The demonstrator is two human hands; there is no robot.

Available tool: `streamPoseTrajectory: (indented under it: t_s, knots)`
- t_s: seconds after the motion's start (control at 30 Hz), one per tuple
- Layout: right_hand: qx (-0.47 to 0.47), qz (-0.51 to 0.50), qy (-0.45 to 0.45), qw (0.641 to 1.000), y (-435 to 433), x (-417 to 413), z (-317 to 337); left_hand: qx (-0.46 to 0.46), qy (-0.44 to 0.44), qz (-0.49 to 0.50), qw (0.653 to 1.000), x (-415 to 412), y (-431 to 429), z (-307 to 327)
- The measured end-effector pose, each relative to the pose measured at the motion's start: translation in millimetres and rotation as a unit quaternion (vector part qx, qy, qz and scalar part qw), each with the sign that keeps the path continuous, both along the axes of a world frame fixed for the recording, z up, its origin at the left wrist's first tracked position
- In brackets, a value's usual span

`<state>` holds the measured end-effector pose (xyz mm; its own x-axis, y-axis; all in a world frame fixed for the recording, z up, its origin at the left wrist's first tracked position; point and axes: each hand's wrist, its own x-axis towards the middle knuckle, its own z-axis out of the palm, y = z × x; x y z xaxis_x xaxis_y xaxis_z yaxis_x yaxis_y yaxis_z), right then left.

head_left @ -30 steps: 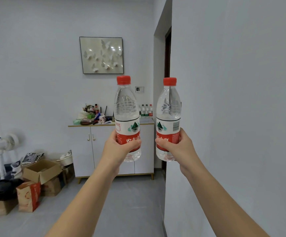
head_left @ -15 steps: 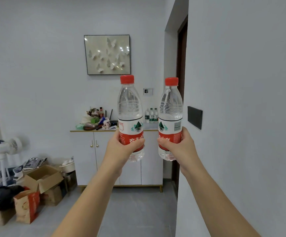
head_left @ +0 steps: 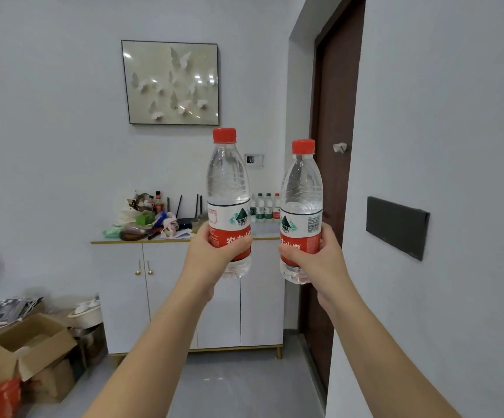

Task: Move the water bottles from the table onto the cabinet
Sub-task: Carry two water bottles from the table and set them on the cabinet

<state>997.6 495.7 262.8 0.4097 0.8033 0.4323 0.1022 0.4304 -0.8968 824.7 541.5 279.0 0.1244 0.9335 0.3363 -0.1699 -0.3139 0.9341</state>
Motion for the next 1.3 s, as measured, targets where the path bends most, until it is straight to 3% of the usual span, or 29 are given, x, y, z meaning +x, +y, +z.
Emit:
streamPoseTrajectory:
  t_s: [0.27,1.3]
  knots:
    - [-0.009,-0.040,-0.015,0.999,92,13,3,-0.004,-0.011,-0.028,1.000,19,99,-4]
    - [-0.026,-0.029,0.019,0.999,534,174,-41,-0.013,0.023,0.015,1.000,183,523,-47]
